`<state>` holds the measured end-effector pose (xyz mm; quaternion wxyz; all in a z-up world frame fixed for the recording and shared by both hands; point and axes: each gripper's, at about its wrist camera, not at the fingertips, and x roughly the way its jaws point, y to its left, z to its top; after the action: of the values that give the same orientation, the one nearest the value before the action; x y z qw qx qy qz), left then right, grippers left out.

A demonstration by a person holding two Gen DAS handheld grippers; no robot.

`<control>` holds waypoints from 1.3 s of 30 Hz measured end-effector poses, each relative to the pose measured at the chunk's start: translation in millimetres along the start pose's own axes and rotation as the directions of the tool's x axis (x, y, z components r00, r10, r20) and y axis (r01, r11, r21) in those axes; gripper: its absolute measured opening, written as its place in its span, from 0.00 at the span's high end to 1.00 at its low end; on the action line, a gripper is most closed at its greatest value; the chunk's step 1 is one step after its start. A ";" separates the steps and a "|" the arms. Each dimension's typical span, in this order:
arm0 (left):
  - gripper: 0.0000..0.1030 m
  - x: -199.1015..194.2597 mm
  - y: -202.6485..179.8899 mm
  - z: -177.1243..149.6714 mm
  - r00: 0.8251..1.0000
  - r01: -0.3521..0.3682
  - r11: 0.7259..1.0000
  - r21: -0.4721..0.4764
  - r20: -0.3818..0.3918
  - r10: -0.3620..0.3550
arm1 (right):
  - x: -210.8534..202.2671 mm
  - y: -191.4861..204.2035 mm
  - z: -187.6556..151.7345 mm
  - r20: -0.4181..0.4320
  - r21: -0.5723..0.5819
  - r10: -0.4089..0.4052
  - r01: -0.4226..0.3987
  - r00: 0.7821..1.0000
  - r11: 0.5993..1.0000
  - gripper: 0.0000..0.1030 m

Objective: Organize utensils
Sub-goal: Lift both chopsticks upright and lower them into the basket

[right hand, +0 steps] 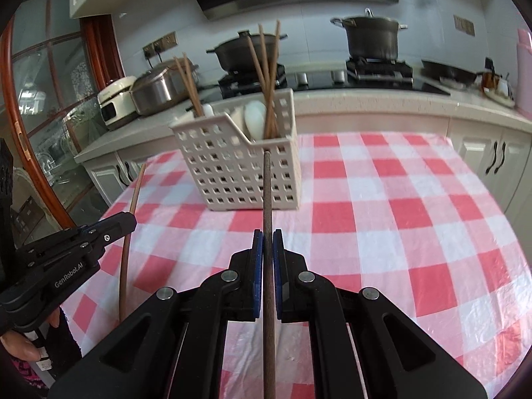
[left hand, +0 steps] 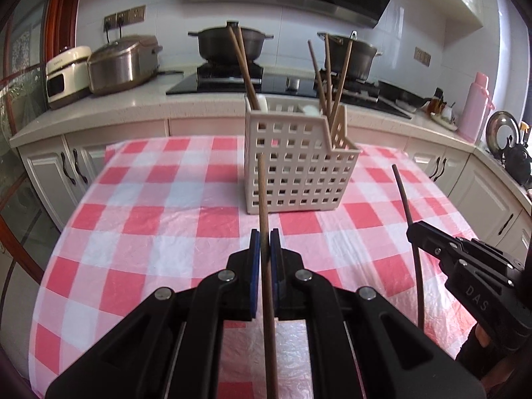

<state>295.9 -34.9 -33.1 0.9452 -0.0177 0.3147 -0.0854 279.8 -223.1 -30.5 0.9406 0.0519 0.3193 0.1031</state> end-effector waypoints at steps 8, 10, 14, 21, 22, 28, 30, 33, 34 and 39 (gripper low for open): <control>0.94 -34.6 0.0 1.2 0.996 -0.008 1.000 0.021 0.087 0.006 | -25.4 15.8 5.9 0.066 -0.048 0.004 0.000 0.998 0.999 0.94; 0.94 -43.1 0.0 1.6 0.995 -0.005 1.000 0.022 0.105 0.003 | -30.9 18.9 6.8 0.081 -0.059 0.005 0.000 0.997 0.998 0.94; 0.94 -55.3 -1.3 2.1 0.991 -0.007 1.000 0.030 0.132 0.003 | -42.1 27.4 8.0 0.109 -0.083 0.005 0.004 0.994 0.997 0.94; 0.94 -70.4 0.4 1.3 0.987 -0.005 1.000 0.030 0.162 0.000 | -57.3 37.3 8.6 0.140 -0.106 0.012 0.003 0.990 0.994 0.94; 0.94 -72.3 0.9 1.7 0.986 -0.005 1.000 0.030 0.167 0.000 | -59.7 38.5 8.9 0.145 -0.109 0.014 0.002 0.989 0.994 0.94; 0.94 -90.3 2.7 3.1 0.979 -0.005 1.000 0.026 0.204 -0.001 | -71.2 44.1 9.3 0.170 -0.121 0.024 -0.003 0.985 0.993 0.94; 0.94 -96.9 2.3 3.7 0.976 -0.006 1.000 0.026 0.220 0.000 | -72.9 44.2 9.2 0.174 -0.121 0.026 -0.005 0.984 0.993 0.94; 0.94 -106.4 2.0 4.4 0.971 -0.008 1.000 0.029 0.240 0.001 | -74.4 44.2 9.5 0.179 -0.120 0.027 -0.006 0.984 0.993 0.94; 0.94 -108.2 2.3 4.9 0.970 -0.008 1.000 0.029 0.244 0.000 | -75.4 44.0 9.7 0.181 -0.118 0.028 -0.006 0.983 0.993 0.94; 0.94 -109.0 2.2 6.4 0.969 -0.013 0.999 0.034 0.246 0.004 | -76.6 43.7 11.7 0.191 -0.116 0.029 -0.006 0.981 0.993 0.94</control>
<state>214.2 -14.0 36.4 0.9775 -0.0101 0.1934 -0.0839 220.6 -198.3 31.1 0.9675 0.0103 0.2200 0.1241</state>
